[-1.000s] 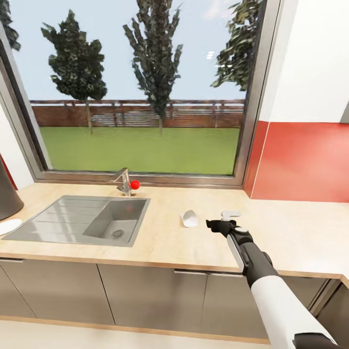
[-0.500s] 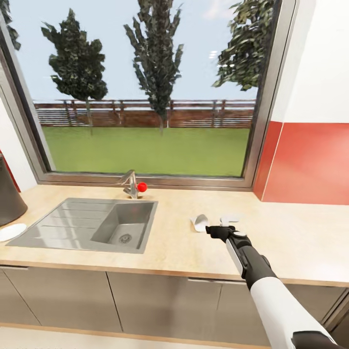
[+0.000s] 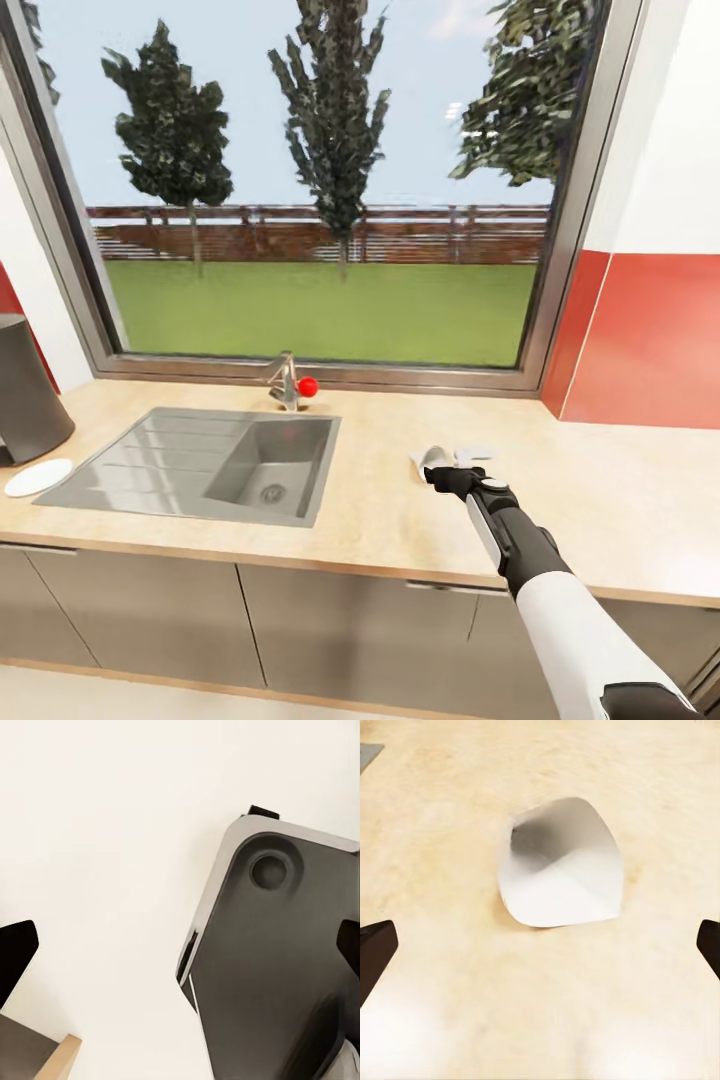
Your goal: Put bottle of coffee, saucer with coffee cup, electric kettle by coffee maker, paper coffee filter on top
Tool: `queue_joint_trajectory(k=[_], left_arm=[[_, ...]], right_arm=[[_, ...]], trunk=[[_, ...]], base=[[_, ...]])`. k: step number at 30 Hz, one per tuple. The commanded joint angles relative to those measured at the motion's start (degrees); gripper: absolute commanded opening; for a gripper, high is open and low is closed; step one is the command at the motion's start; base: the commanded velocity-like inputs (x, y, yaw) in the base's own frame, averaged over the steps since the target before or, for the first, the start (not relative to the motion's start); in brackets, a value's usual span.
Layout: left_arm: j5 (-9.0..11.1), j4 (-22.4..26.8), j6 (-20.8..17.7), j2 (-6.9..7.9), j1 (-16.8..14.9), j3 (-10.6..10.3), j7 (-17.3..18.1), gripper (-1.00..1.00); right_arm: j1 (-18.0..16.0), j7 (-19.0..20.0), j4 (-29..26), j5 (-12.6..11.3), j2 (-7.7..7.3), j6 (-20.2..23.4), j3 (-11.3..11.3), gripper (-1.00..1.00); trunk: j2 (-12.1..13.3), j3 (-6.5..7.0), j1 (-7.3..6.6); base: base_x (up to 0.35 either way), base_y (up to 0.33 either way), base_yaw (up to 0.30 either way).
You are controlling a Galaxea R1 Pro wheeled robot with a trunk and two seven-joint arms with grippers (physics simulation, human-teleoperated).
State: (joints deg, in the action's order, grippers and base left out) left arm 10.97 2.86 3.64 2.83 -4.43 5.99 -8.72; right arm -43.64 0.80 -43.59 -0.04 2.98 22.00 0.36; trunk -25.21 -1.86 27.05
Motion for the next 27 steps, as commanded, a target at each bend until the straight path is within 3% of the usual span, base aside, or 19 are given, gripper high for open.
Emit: queue_joint_trajectory(k=[1,13,20,27], left_arm=[[0.1,0.0,0.2,-0.02,-0.1,0.4,0.0,1.0],[0.0,0.0,0.2,-0.02,-0.1,0.4,0.0,1.0],[0.1,0.0,0.1,-0.02,-0.1,0.4,0.0,1.0],[0.1,0.0,0.2,-0.02,-0.1,0.4,0.0,1.0]], right_arm=[[0.0,0.1,-0.1,0.0,0.01,0.3,0.0,1.0],[0.0,0.1,-0.1,0.0,0.01,0.3,0.0,1.0],[0.0,0.1,0.0,-0.2,-0.05,0.3,0.0,1.0],[0.0,0.1,0.0,-0.4,-0.06,0.3,0.0,1.0]], trunk=[[-0.1,-0.13,0.05],[-0.1,-0.13,0.05],[-0.1,-0.22,0.05],[-2.5,-1.89,1.37]], base=[[0.218,0.228,0.001],[0.174,0.062,0.0],[0.04,0.0,0.0],[0.001,0.0,0.0]])
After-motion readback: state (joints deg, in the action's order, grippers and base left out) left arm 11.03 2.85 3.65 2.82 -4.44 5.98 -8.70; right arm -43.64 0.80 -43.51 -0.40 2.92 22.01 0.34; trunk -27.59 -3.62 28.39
